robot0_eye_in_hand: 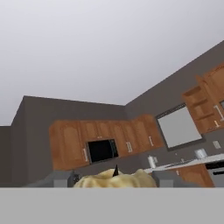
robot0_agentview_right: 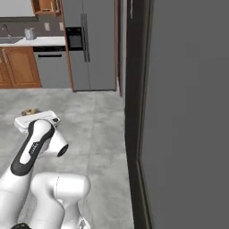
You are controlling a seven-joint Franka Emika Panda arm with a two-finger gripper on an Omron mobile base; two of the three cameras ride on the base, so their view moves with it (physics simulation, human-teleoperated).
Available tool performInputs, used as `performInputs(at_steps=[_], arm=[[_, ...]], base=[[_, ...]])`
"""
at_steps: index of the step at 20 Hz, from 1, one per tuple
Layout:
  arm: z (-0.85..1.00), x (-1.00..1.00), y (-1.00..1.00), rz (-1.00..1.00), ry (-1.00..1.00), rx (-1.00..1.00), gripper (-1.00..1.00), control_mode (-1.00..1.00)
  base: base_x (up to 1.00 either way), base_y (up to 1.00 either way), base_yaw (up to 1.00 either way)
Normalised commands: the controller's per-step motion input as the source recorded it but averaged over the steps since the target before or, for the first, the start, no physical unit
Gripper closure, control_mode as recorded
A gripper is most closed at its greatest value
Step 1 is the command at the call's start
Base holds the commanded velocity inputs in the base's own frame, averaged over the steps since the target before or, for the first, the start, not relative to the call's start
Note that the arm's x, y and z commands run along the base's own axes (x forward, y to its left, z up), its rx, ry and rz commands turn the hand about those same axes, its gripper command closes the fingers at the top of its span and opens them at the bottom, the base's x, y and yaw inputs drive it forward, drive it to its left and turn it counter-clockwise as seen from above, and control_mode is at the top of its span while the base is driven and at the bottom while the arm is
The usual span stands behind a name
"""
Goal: Pick the candle and candle from the dining table and place them in the open cabinet. Close the cabinet after placing the objects.
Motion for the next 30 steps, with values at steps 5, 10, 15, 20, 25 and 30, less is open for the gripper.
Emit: performInputs(at_steps=[5, 10, 15, 20, 25, 30], arm=[[0.0, 0.0, 0.0, 0.0, 0.0, 0.0, 1.0, 1.0], [0.0, 0.0, 0.0, 0.0, 0.0, 0.0, 1.0, 1.0], [0.0, 0.0, 0.0, 0.0, 0.0, 0.0, 1.0, 1.0], [0.0, 0.0, 0.0, 0.0, 0.0, 0.0, 1.0, 1.0], [0.0, 0.0, 0.0, 0.0, 0.0, 0.0, 1.0, 1.0], [0.0, 0.0, 0.0, 0.0, 0.0, 0.0, 1.0, 1.0]], base=[[1.0, 0.48, -0.08], [1.0, 0.56, -0.11], [1.0, 0.64, -0.13], [1.0, 0.71, -0.14], [0.78, 0.9, -0.07], [0.31, 1.0, 0.0]])
